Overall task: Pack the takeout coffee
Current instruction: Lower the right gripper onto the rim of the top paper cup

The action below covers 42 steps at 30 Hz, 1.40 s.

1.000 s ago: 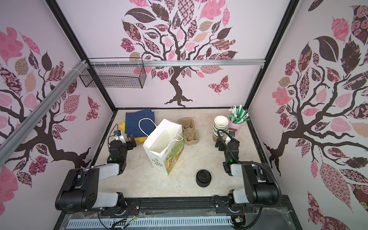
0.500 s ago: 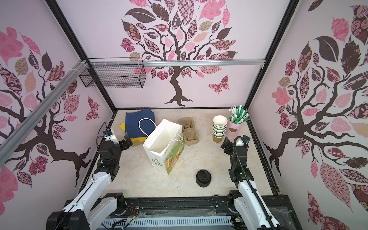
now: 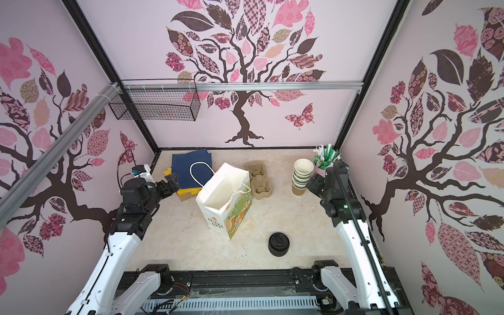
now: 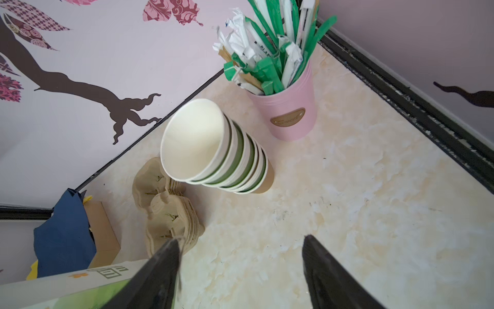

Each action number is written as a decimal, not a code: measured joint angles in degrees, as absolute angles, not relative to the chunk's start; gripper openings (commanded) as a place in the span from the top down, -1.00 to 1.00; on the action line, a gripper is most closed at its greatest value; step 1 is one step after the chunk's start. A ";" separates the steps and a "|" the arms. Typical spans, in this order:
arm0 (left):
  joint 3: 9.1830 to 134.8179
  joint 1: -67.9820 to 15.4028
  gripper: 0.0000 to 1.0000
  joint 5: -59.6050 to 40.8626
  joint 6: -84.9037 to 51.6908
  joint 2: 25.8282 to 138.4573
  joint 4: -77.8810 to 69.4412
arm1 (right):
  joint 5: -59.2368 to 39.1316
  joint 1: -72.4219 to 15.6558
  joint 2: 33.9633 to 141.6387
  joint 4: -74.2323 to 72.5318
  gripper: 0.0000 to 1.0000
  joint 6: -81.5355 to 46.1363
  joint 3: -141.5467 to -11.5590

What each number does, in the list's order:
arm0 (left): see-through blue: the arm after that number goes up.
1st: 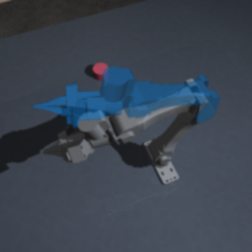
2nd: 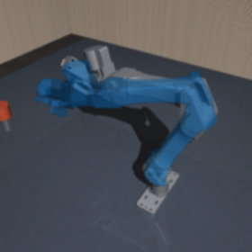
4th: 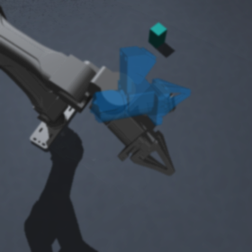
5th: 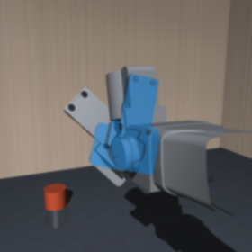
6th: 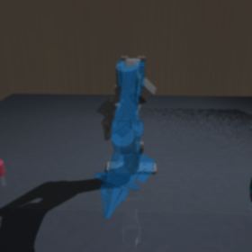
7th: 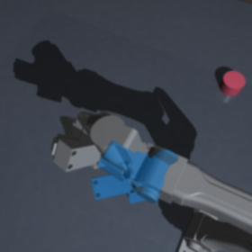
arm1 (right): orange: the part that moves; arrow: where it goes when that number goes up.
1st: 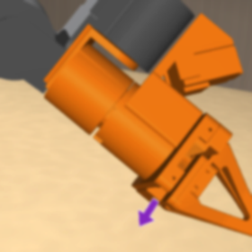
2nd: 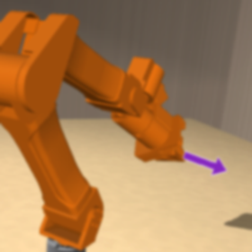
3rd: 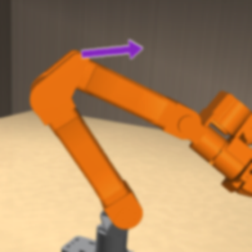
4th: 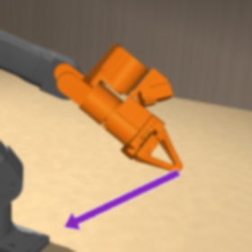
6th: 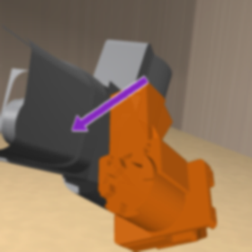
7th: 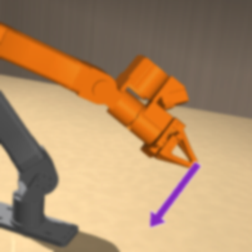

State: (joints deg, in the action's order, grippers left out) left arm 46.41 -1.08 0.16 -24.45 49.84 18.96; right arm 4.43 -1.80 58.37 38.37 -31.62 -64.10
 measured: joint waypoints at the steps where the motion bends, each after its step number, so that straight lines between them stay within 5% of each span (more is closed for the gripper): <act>1: 46.96 -1.43 -0.92 -0.14 -24.75 49.84 20.38 | 4.43 -1.80 60.51 40.16 -0.34 -31.18 -66.81; 17: 49.84 -3.66 -0.92 -3.09 -27.49 49.15 31.05 | 6.04 -1.83 84.75 50.15 0.02 -20.86 -89.21; 42: 51.03 -3.79 -0.91 -3.22 -28.53 49.06 31.90 | 12.19 -3.84 92.64 51.64 0.78 -16.05 -92.58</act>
State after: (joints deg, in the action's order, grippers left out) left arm 51.03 -3.79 -3.22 -28.53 49.06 31.90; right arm 12.19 -3.84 92.64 51.64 -16.05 -92.58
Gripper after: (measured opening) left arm 0.954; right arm 0.140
